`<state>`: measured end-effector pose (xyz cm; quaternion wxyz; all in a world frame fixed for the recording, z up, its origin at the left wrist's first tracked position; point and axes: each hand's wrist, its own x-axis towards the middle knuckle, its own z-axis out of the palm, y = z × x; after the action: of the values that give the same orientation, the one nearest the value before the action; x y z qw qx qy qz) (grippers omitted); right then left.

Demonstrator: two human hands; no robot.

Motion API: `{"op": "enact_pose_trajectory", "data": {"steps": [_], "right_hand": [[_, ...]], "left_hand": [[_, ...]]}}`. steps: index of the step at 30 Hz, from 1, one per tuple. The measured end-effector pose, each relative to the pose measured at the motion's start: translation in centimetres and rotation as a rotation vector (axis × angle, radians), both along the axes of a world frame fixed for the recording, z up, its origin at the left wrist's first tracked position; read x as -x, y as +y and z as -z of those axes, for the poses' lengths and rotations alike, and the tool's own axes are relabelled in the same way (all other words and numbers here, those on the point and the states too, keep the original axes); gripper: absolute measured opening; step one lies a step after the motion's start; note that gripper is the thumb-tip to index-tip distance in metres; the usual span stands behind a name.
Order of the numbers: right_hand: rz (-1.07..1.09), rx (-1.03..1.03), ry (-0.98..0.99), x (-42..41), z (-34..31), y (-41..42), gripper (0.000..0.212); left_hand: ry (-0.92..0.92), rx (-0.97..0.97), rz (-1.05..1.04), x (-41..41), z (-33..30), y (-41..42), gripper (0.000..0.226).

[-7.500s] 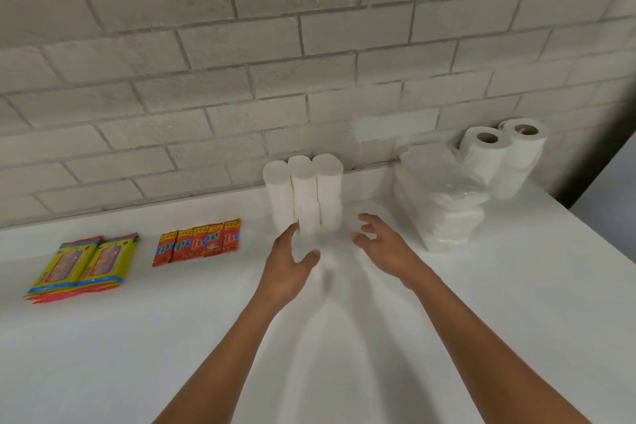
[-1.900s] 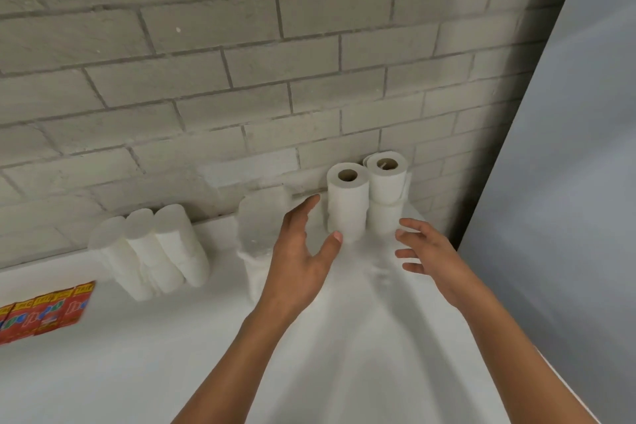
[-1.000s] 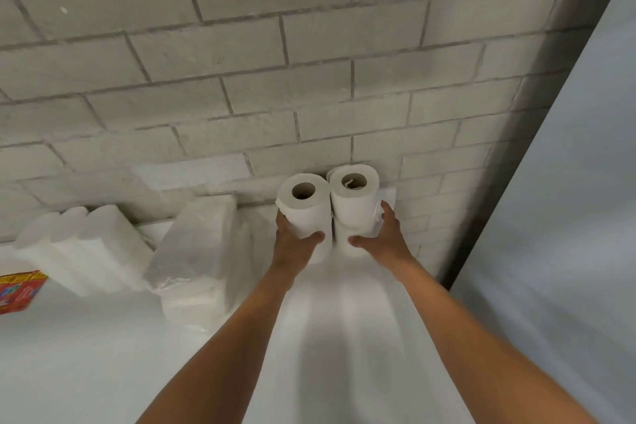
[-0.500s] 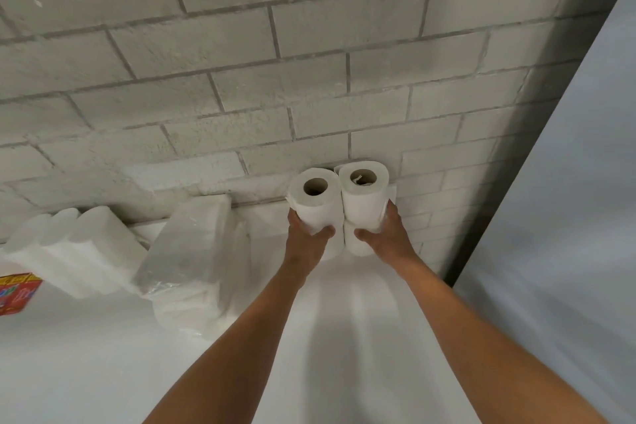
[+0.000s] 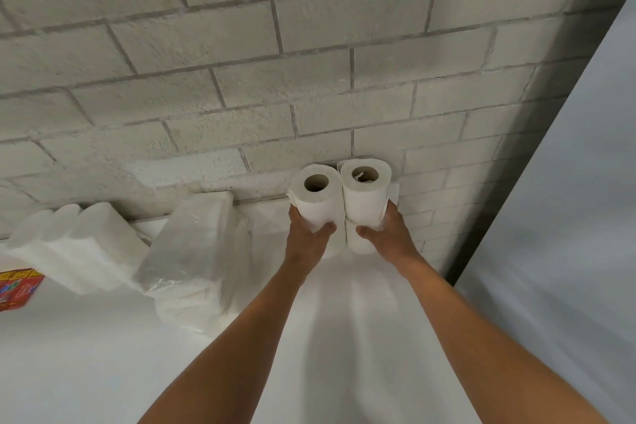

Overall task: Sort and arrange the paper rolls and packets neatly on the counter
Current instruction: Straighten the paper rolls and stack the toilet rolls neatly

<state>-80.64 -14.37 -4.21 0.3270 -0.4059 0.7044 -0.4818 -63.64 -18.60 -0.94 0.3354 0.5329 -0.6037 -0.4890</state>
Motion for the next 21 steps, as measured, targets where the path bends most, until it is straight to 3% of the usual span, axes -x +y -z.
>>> {"op": "enact_pose_trajectory", "data": {"steps": [9,15,21], "right_hand": [[0.006,-0.017,-0.014,0.0,-0.3,0.4,0.082],[0.043,-0.139,-0.076,0.0,-0.6,2.0,0.107],[0.109,-0.156,-0.149,-2.6,-2.7,5.7,0.089]], "left_hand": [[-0.051,-0.031,0.016,-0.4,-0.1,-0.1,0.095],[-0.044,-0.02,0.017,-1.3,-1.3,0.5,0.099],[-0.145,-0.024,0.025,-3.6,-4.0,2.7,0.089]]}}
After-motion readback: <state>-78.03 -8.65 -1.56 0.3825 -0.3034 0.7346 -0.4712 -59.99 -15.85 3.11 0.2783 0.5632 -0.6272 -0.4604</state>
